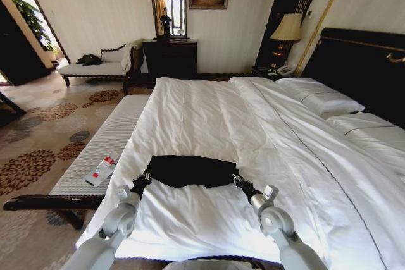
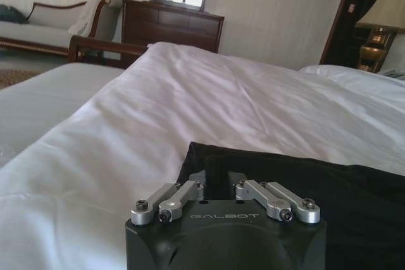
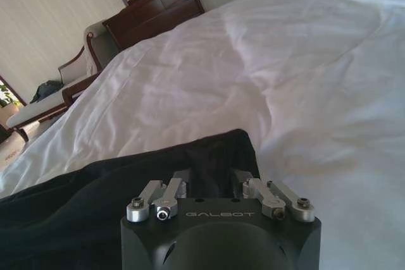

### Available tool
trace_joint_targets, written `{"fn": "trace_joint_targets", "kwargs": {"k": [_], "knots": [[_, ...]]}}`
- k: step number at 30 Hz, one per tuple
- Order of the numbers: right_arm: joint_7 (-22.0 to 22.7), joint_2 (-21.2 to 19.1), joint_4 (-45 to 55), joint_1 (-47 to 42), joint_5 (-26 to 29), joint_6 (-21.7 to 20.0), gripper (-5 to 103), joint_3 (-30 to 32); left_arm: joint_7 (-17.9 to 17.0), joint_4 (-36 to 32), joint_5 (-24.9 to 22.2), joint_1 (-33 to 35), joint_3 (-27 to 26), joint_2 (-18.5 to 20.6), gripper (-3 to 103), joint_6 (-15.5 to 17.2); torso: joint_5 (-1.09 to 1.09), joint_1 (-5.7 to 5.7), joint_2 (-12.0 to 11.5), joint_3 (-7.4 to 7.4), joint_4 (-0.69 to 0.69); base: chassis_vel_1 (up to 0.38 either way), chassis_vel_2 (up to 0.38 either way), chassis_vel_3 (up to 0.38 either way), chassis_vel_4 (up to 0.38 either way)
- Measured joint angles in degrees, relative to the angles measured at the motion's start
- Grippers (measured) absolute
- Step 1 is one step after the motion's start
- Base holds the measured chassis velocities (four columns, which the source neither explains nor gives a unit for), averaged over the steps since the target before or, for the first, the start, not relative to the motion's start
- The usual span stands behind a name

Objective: Fold the clothes on the bed.

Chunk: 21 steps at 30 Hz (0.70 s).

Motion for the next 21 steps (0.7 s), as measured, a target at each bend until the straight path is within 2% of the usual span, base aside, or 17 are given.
{"fn": "trace_joint_targets", "kwargs": {"k": [2,3,4,5,6,7,8,11,12,13,14,15,16,17,18,20,21], "knots": [[0.7,-0.5,2.6,-1.6,-0.5,0.0,46,1.4,1.1,-1.4,1.3,2.4,-2.4,-0.2,32,-0.4,0.01,0.00,0.0,0.00,0.01,0.000,0.000,0.000,0.000],[0.7,-0.5,2.6,-1.6,-0.5,0.0,46,1.4,1.1,-1.4,1.3,2.4,-2.4,-0.2,32,-0.4,0.01,0.00,0.0,0.00,0.01,0.000,0.000,0.000,0.000],[1.1,-1.3,3.5,-1.9,-0.6,0.1,52,2.0,1.5,-1.9,1.4,3.6,-3.8,-0.3,37,-0.7,0.00,0.00,0.0,0.00,0.00,0.000,0.000,0.000,0.000],[1.3,-2.0,4.1,-1.9,-0.6,0.2,52,2.4,1.9,-2.3,1.5,4.3,-4.9,-0.5,43,-0.9,-0.01,0.00,0.0,0.00,0.00,0.000,0.000,0.000,0.000],[1.7,-3.7,4.7,-1.3,-0.7,0.3,58,3.0,2.3,-3.0,1.6,5.6,-6.7,-0.7,48,-1.2,0.00,0.00,0.0,0.00,-0.01,0.000,0.000,0.000,0.000],[1.8,-5.2,4.7,-0.3,-0.7,0.4,63,3.1,2.4,-3.4,1.6,6.2,-7.5,-0.9,48,-1.3,0.01,0.00,0.0,0.00,-0.01,0.000,0.000,0.000,0.000],[1.8,-5.2,4.7,-0.3,-0.7,0.4,63,3.1,2.4,-3.4,1.6,6.2,-7.5,-0.9,48,-1.3,0.01,0.00,0.0,0.00,-0.01,0.000,0.000,0.000,0.000],[1.7,-11.0,0.3,6.4,-0.6,0.7,80,1.3,3.1,-5.9,1.5,9.4,-10.4,-1.3,64,-1.6,0.00,0.00,0.0,0.00,0.02,0.000,0.000,0.000,0.000],[1.7,-11.0,0.3,6.4,-0.6,0.7,80,1.3,3.1,-5.9,1.5,9.4,-10.4,-1.3,64,-1.6,0.00,0.00,0.0,0.00,0.02,0.000,0.000,0.000,0.000],[1.4,-12.4,-2.1,9.1,-0.8,1.0,80,0.1,3.2,-6.9,1.7,10.3,-10.6,-1.3,70,-1.6,0.04,0.00,0.0,0.01,0.02,0.000,0.000,0.000,0.000],[0.5,-14.0,-5.8,13.1,-1.9,1.8,90,-1.3,3.2,-8.1,1.9,10.6,-9.7,-1.0,75,-1.4,0.02,0.00,0.0,0.01,0.05,0.000,0.000,0.000,0.000],[-0.2,-14.7,-7.9,14.9,-3.3,2.5,90,-2.0,3.0,-8.8,1.9,10.4,-8.6,-0.5,81,-1.0,0.00,0.00,0.0,0.00,0.03,0.000,0.000,0.000,0.000],[-0.2,-14.7,-7.9,14.9,-3.3,2.5,90,-2.0,3.0,-8.8,1.9,10.4,-8.6,-0.5,81,-1.0,0.00,0.00,0.0,0.00,0.03,0.000,0.000,0.000,0.000],[-0.9,-15.1,-10.5,17.5,-5.0,3.4,95,-3.5,2.5,-9.5,2.1,10.4,-7.8,-0.2,86,-0.8,0.00,0.01,0.0,0.00,-0.04,0.000,0.000,0.000,0.000],[-1.4,-15.3,-12.8,20.3,-6.0,4.1,98,-5.4,2.2,-10.1,2.4,10.8,-7.3,-0.1,86,-0.7,0.00,0.01,0.0,0.00,-0.05,0.000,0.000,0.000,0.000],[-1.9,-15.1,-17.2,24.8,-7.7,5.3,100,-9.5,1.8,-10.9,2.8,12.0,-7.0,0.1,96,-0.6,-0.02,0.00,0.0,0.01,-0.01,0.000,0.000,0.000,0.000],[-1.9,-15.1,-17.2,24.8,-7.7,5.3,100,-9.5,1.8,-10.9,2.8,12.0,-7.0,0.1,96,-0.6,-0.02,0.00,0.0,0.01,-0.01,0.000,0.000,0.000,0.000]]}}
